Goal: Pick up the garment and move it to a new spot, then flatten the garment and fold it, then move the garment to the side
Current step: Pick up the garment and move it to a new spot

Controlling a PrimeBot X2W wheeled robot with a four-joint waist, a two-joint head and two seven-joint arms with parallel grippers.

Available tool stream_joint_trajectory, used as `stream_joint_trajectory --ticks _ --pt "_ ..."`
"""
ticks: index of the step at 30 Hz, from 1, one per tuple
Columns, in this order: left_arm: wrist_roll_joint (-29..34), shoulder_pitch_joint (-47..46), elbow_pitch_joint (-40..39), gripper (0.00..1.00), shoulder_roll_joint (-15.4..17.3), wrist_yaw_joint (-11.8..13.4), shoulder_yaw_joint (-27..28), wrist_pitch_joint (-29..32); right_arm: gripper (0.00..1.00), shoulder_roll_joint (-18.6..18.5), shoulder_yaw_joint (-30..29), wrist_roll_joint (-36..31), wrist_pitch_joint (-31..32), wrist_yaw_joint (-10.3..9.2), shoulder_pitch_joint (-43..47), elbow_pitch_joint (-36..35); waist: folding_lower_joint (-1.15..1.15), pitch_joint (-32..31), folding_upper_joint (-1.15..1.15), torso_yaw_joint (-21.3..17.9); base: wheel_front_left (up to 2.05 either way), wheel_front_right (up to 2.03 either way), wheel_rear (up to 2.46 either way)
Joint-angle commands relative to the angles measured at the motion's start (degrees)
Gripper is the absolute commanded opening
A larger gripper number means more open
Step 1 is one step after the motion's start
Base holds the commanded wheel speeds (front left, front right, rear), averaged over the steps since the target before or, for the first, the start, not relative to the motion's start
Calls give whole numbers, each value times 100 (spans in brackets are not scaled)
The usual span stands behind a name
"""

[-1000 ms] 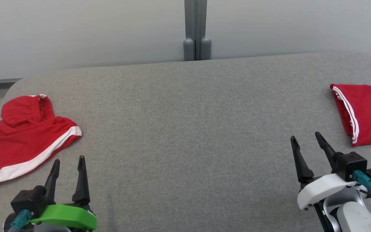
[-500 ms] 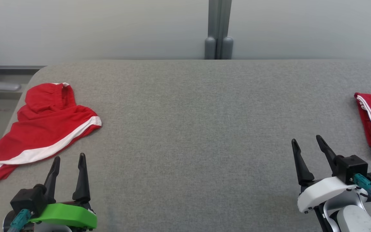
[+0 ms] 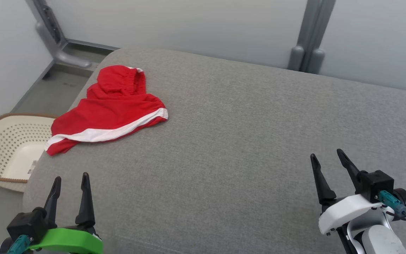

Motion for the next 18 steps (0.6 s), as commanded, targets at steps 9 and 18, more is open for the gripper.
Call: stream_joint_trajectory --ticks 9,18 --pt "-94 179 -55 100 57 81 69 -21 100 -18 205 14 25 -11 -116 94 0 28 0 935 0 0 0" --pt "-181 129 -70 100 -21 43 62 -68 100 -108 289 21 27 -11 -161 107 0 122 0 955 0 0 0"
